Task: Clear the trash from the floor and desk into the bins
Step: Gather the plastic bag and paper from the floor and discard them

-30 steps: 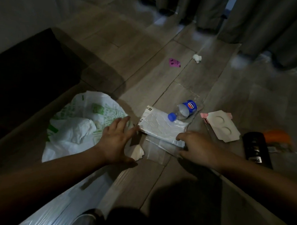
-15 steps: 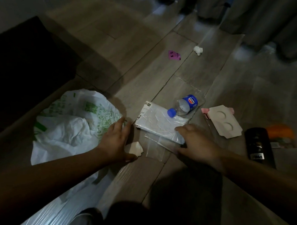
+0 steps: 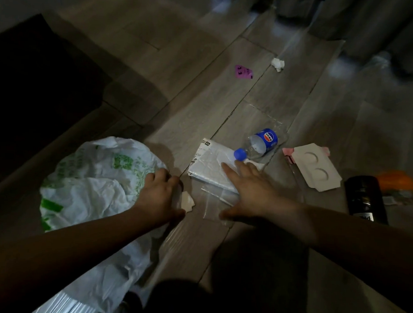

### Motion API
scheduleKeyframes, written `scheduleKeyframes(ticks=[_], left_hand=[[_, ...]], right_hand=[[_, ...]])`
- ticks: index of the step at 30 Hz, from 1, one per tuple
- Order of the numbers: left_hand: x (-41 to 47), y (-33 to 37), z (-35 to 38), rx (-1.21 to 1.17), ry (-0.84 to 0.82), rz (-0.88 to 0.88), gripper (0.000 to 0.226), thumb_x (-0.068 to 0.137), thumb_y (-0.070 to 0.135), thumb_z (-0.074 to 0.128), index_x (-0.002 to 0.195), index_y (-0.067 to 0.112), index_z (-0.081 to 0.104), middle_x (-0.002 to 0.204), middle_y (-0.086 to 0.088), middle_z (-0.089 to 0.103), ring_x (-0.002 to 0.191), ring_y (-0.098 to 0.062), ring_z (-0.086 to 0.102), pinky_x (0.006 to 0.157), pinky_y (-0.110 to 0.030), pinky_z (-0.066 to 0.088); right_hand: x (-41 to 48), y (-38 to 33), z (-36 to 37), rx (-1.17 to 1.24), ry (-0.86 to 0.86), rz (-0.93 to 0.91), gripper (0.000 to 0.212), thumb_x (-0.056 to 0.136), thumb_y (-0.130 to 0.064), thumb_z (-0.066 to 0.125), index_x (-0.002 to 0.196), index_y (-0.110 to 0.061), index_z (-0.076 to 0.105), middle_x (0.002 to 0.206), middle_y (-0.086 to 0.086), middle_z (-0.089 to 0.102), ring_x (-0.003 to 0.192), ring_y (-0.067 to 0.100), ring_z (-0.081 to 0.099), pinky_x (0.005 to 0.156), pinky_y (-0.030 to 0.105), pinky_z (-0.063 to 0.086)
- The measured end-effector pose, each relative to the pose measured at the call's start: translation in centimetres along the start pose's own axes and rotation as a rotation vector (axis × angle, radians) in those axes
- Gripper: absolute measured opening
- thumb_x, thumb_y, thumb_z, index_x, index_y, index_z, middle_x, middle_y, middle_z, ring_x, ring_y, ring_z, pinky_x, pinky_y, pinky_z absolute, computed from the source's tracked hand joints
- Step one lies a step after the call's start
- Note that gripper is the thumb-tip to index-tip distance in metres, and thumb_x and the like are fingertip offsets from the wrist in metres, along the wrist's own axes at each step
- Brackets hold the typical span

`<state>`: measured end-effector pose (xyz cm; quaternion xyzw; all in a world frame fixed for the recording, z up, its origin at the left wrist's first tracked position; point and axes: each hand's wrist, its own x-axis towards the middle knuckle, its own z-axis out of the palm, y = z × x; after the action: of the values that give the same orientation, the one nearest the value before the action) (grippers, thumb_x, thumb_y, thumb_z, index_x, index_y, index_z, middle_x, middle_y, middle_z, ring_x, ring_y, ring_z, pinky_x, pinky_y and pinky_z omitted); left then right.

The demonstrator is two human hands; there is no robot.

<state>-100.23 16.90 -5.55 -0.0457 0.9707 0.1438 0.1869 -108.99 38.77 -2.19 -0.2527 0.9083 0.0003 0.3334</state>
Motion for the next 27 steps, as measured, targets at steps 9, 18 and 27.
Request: scheduleKeyframes(ticks=[9, 18, 27], left_hand=[[0.1, -0.3, -0.5, -0.029, -0.030, 0.001, 0.069, 0.067, 0.051, 0.074, 0.128, 0.028, 0.049, 0.129, -0.003, 0.038, 0.113, -0.026, 0.040, 0.095, -0.034, 0.038], [0.3, -0.2, -0.8, -0.044, -0.079, 0.001, 0.064, 0.072, 0.048, 0.073, 0.127, 0.025, 0.051, 0.128, -0.004, 0.041, 0.113, -0.025, 0.045, 0.094, -0.031, 0.039], [0.3, -0.2, -0.7, -0.057, -0.092, 0.002, 0.062, 0.074, 0.047, 0.072, 0.128, 0.024, 0.052, 0.127, -0.005, 0.043, 0.112, -0.024, 0.048, 0.094, -0.030, 0.040]], right_hand=[[2.2, 0.1, 2.1, -0.069, -0.019, 0.036, 0.135, 0.052, -0.076, 0.071, 0.143, -0.040, -0.023, 0.156, 0.004, -0.023, 0.143, 0.039, -0.014, 0.113, 0.060, 0.005], [2.7, 0.5, 2.1, -0.093, 0.046, -0.008, 0.127, 0.055, -0.075, 0.069, 0.146, -0.041, -0.011, 0.157, 0.004, -0.012, 0.143, 0.038, -0.002, 0.111, 0.057, 0.017], [2.0, 0.1, 1.6, -0.058, 0.104, -0.059, 0.108, 0.068, -0.063, 0.068, 0.150, -0.033, 0.003, 0.155, 0.006, 0.004, 0.139, 0.034, 0.009, 0.110, 0.046, 0.028]])
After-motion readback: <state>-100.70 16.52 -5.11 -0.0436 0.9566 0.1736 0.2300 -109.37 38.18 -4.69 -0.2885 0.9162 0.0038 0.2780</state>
